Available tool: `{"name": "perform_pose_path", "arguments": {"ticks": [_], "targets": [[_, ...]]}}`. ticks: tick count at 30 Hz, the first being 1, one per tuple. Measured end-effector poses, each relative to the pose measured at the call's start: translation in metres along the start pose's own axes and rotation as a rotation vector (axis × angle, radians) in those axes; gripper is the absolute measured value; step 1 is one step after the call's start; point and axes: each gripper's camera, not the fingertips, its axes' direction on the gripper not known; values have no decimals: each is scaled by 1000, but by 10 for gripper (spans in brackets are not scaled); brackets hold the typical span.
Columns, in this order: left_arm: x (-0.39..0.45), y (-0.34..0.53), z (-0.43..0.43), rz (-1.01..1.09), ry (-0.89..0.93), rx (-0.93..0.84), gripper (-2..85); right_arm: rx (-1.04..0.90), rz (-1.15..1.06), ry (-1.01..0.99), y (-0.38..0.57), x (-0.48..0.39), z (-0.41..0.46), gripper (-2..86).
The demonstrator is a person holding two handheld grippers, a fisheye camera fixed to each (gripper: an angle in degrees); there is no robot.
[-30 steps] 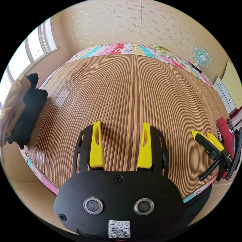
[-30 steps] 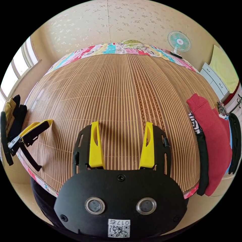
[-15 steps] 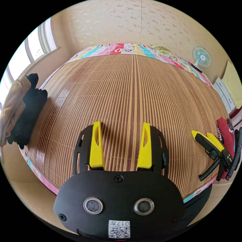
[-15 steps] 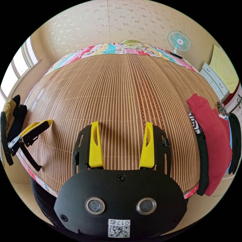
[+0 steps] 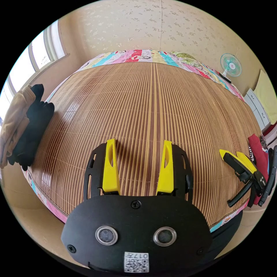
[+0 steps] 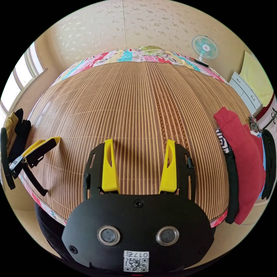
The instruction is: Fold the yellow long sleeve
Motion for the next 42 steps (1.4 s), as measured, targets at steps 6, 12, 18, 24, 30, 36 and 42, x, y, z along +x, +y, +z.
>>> {"name": "perform_pose_path", "arguments": {"ticks": [6, 12, 18, 24, 30, 36, 42], "targets": [[0, -2, 0, 0, 0, 0, 212, 0, 0, 1, 2, 1, -1, 235], [1, -4, 2, -1, 0, 0, 212, 0, 1, 1, 5, 2, 0, 236], [4, -6, 3, -1, 0, 0, 212, 0, 1, 2, 6, 1, 2, 236], [8, -9, 6, -2, 0, 1, 212, 0, 2, 2, 8, -1, 4, 236], [14, -12, 9, -3, 0, 1, 211, 0, 3, 2, 8, -5, 8, 236], [20, -16, 12, -3, 1, 1, 211, 0, 3, 2, 8, -11, 11, 236], [27, -19, 17, -4, 2, 2, 211, 0, 4, 2, 7, -18, 15, 236]]}}
